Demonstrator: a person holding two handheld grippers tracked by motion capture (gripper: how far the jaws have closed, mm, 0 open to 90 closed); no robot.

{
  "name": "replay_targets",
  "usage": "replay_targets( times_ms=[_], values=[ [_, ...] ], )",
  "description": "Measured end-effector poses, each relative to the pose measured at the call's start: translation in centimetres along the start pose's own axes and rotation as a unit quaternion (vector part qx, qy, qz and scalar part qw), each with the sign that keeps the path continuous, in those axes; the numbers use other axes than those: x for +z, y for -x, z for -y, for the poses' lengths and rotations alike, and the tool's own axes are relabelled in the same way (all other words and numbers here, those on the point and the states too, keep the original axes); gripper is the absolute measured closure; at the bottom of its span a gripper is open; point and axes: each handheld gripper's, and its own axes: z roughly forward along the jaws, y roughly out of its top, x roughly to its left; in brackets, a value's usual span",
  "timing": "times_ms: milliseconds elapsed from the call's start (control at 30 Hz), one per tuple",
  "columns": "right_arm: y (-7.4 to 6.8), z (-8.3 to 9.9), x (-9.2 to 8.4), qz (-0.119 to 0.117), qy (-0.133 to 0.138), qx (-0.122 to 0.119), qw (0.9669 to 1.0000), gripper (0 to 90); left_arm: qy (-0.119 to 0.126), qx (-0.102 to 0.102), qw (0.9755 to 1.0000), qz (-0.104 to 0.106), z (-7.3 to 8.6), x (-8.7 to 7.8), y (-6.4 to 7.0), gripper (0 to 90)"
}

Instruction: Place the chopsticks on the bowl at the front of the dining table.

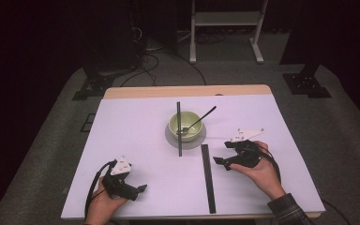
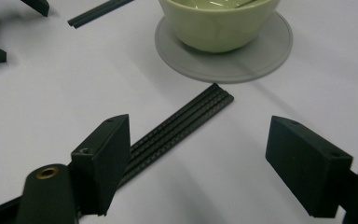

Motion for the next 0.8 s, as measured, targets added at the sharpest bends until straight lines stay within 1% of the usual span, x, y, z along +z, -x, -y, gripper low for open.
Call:
replay_targets(
  times_ms=[267, 500, 533, 800],
  values=[
    [0.3, 0.9, -0.9, 0.009, 0.0, 0.005, 0.9999, 20.8, 0.0, -0.001, 1.0, 0.0, 0.0, 0.0, 0.0, 0.0],
    [0.5, 2.1, -1.7, 0.018, -0.002, 0.013, 0.9998, 21.3, 0.0, -0.001, 1.0, 0.0, 0.0, 0.0, 0.0, 0.0],
    [0.6, 2.3, -1.8, 0.02, -0.003, 0.009, 0.9998, 21.3, 0.0, -0.001, 1.0, 0.0, 0.0, 0.0, 0.0, 0.0],
    [0.9, 3.7, -2.5, 0.032, -0.008, 0.016, 0.9993, 21.4, 0.0, 0.0, 1.0, 0.0, 0.0, 0.0, 0.0, 0.0]
  ],
)
